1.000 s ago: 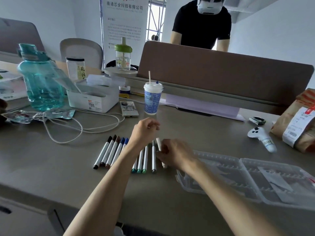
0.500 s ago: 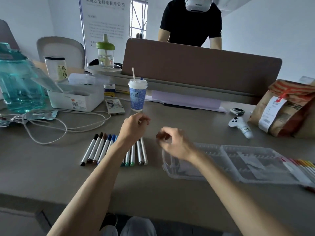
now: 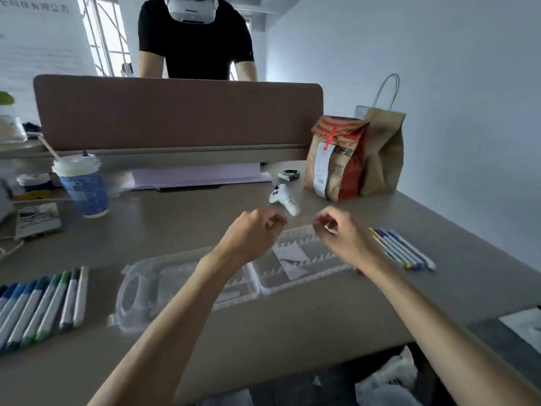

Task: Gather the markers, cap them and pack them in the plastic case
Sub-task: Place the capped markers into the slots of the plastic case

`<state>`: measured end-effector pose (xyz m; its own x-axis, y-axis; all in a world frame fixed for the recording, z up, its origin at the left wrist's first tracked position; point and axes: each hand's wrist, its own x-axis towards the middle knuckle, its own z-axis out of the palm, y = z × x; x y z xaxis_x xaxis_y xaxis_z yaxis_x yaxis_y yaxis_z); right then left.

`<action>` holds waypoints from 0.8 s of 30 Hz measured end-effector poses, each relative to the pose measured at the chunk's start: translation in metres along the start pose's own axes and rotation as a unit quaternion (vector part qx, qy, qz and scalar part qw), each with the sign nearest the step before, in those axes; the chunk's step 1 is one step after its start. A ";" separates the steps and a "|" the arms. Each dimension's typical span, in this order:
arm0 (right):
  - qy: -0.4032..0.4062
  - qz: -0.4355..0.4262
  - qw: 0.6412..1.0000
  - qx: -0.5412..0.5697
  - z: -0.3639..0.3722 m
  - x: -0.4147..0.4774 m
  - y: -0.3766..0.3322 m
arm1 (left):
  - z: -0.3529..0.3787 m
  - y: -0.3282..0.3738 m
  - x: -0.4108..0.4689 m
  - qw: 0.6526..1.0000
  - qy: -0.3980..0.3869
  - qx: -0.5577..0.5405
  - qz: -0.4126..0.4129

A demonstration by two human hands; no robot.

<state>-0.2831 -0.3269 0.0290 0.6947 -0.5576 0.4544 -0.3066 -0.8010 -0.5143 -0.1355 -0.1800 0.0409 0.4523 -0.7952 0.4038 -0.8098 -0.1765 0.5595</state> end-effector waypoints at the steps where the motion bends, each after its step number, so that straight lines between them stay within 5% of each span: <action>1: 0.010 0.013 1.000 0.000 -0.010 -0.005 0.016 | 0.019 0.011 0.008 1.000 -0.017 0.005 0.008; 10: 0.010 0.075 0.996 0.041 -0.049 -0.010 0.112 | 0.132 0.068 0.059 0.991 -0.081 0.084 0.058; 24: 0.017 -0.040 0.998 -0.045 -0.028 -0.008 0.140 | 0.135 0.057 0.054 0.992 -0.070 0.098 0.047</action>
<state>-0.3499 -0.4409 -0.0264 0.6972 -0.4965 0.5172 -0.3082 -0.8589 -0.4090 -0.2074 -0.3115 -0.0028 0.3257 -0.8841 0.3350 -0.9095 -0.1962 0.3665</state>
